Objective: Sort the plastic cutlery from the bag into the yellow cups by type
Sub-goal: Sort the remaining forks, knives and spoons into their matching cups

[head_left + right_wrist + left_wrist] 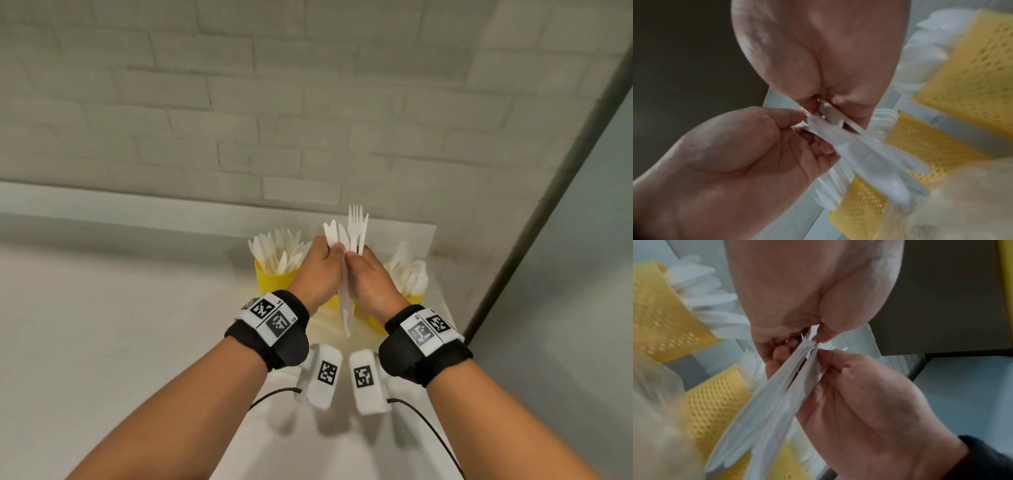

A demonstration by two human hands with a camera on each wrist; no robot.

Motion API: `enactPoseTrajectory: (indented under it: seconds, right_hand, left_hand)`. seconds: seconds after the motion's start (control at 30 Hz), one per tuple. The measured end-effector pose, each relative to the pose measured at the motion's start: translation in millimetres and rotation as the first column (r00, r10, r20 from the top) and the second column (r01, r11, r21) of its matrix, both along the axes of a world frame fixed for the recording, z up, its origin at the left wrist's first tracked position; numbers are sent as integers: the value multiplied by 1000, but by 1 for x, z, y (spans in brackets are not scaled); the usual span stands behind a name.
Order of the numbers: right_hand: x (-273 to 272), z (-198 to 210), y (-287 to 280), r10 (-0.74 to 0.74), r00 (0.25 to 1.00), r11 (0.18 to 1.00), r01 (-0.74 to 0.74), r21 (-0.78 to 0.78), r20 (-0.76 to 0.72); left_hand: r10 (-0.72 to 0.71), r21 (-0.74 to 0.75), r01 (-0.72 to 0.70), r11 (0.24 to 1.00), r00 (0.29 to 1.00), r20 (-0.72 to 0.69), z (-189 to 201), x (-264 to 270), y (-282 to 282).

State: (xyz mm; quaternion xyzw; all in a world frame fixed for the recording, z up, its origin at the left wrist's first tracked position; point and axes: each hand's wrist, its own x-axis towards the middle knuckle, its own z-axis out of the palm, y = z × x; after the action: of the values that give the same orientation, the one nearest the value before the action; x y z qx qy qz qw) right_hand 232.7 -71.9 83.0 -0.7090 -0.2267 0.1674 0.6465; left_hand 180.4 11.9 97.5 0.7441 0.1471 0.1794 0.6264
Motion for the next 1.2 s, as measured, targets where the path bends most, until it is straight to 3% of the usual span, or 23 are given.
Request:
enactPoseTrajectory:
  seconds: [0.1, 0.17, 0.3, 0.47, 0.57, 0.73, 0.93, 1.1, 1.2]
  right_hand:
    - [-3, 0, 17, 4, 996, 994, 5, -110, 84]
    - [-6, -1, 29, 30, 998, 991, -23, -133, 50]
    - [-24, 8, 43, 45, 999, 992, -45, -119, -7]
    - [-28, 7, 52, -37, 998, 996, 40, -83, 42]
    - [-32, 7, 56, -21, 999, 999, 23, -41, 38]
    - [-42, 10, 67, 29, 998, 999, -28, -23, 63]
    - [-45, 6, 76, 81, 993, 997, -79, -29, 82]
    - [-35, -1, 86, -71, 997, 997, 71, -25, -5]
    - [-30, -7, 89, -96, 984, 984, 116, -133, 148]
  left_hand:
    - [23, 16, -24, 1000, 999, 21, 2, -9, 14]
    - [28, -15, -28, 999, 999, 25, 2, -14, 22]
    - [40, -24, -40, 999, 999, 15, 2, -23, 39]
    - [67, -182, -59, 981, 997, 35, 1, -30, 63]
    - [91, -147, -88, 985, 996, 14, 0, -32, 78]
    - [-56, -218, 60, 974, 998, 26, -2, -36, 78]
    - [-29, -275, 43, 961, 998, 54, -8, -34, 83]
    - [89, -273, -61, 960, 992, 91, -7, -32, 105]
    - [43, -325, 3, 946, 990, 134, -4, -33, 115]
